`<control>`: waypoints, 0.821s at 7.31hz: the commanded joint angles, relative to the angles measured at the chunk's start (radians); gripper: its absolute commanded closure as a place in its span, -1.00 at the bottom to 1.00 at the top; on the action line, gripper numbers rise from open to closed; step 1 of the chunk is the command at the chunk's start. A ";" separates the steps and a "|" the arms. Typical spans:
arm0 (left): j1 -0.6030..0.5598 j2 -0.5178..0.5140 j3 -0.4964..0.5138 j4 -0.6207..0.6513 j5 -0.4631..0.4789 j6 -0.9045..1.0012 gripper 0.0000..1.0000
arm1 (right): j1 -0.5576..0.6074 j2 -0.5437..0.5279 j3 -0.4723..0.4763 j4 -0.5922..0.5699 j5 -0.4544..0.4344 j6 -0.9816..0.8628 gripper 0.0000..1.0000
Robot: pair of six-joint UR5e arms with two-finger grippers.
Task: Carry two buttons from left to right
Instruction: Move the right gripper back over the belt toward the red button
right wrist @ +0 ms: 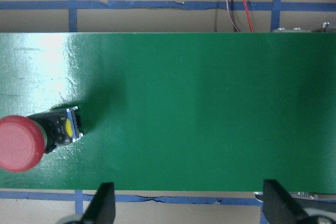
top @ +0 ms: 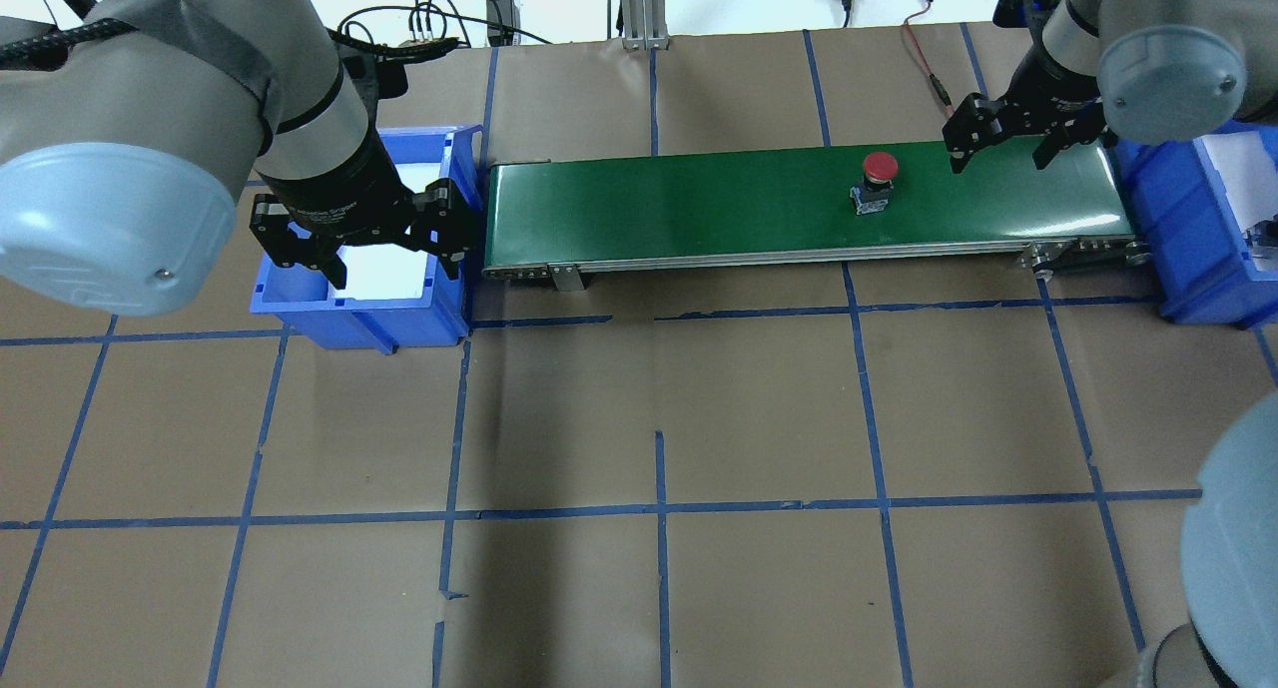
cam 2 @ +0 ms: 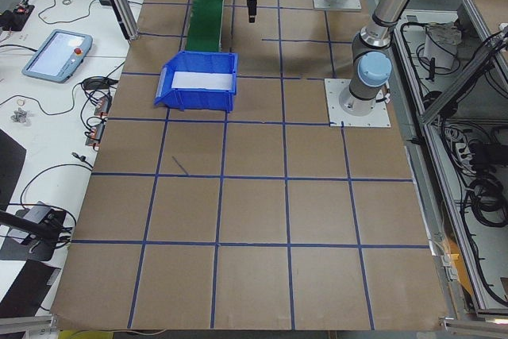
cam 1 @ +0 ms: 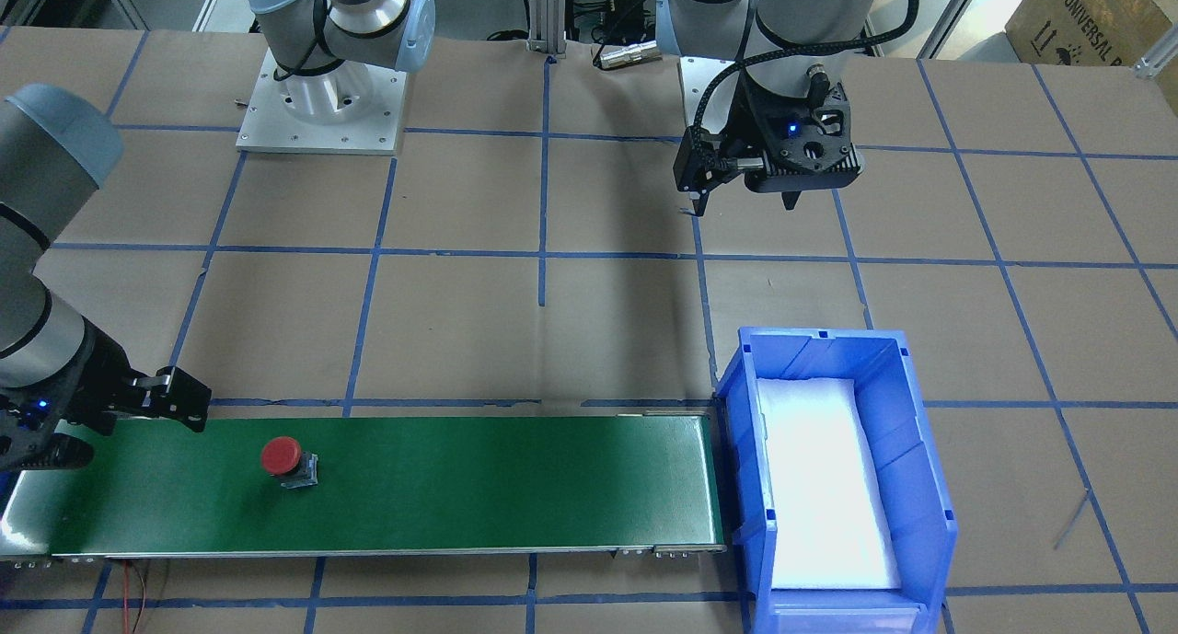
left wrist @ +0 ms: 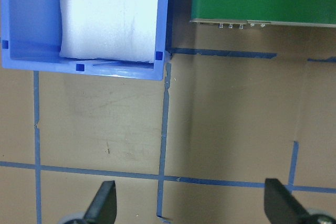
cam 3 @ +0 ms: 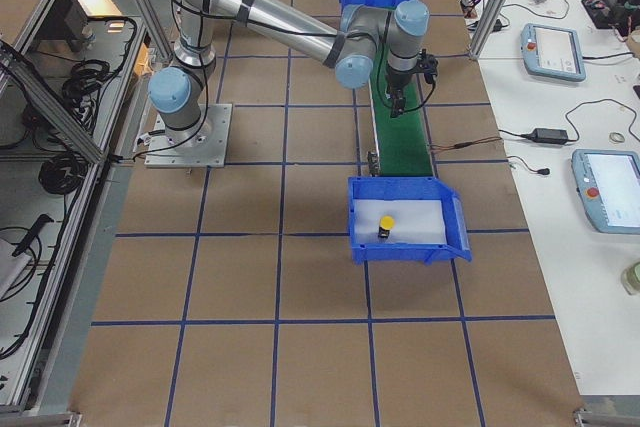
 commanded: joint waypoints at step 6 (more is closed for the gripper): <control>0.001 0.000 -0.001 0.000 0.002 0.001 -1.00 | 0.089 0.045 -0.011 -0.072 -0.013 0.081 -0.99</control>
